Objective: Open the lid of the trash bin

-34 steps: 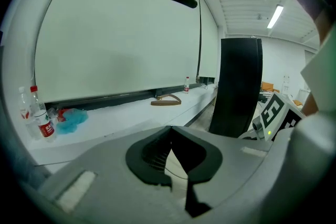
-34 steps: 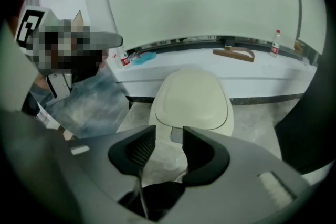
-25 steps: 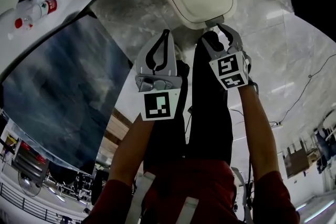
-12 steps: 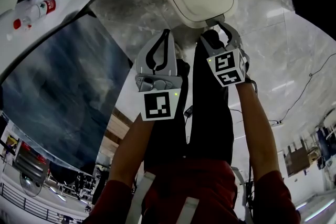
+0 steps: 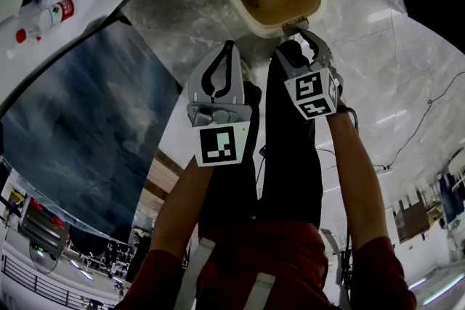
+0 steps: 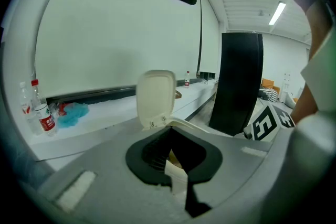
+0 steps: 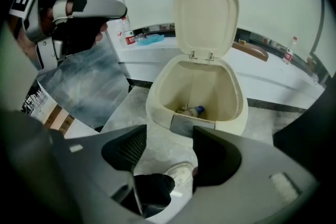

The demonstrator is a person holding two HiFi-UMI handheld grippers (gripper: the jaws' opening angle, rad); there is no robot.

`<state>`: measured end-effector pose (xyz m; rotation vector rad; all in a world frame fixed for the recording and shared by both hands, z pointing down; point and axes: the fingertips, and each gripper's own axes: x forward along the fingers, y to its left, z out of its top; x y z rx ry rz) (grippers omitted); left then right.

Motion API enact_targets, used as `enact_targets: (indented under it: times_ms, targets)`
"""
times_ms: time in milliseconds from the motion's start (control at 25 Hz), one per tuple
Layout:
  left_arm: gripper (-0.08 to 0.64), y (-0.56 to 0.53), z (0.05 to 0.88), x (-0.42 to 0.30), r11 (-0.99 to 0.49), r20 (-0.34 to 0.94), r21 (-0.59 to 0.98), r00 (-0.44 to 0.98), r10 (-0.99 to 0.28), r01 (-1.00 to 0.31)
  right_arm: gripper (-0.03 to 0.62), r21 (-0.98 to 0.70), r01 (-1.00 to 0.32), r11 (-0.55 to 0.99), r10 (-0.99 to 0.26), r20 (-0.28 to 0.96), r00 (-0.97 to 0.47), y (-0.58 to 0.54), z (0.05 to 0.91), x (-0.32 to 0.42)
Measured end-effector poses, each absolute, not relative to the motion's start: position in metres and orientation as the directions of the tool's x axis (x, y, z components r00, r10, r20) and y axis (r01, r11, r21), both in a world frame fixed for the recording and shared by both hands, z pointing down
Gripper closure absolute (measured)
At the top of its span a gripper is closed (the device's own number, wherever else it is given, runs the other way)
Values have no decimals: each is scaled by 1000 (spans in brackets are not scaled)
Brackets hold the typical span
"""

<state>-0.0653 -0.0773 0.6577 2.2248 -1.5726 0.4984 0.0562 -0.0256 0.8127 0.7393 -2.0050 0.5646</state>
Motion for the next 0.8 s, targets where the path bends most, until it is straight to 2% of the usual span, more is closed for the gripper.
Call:
enact_targets:
  times_ms: [800]
  targets:
    - [554, -81, 641, -68, -317, 465, 72, 313, -828, -946, 319, -167, -728, 664, -246, 872, -424, -34, 805, 52]
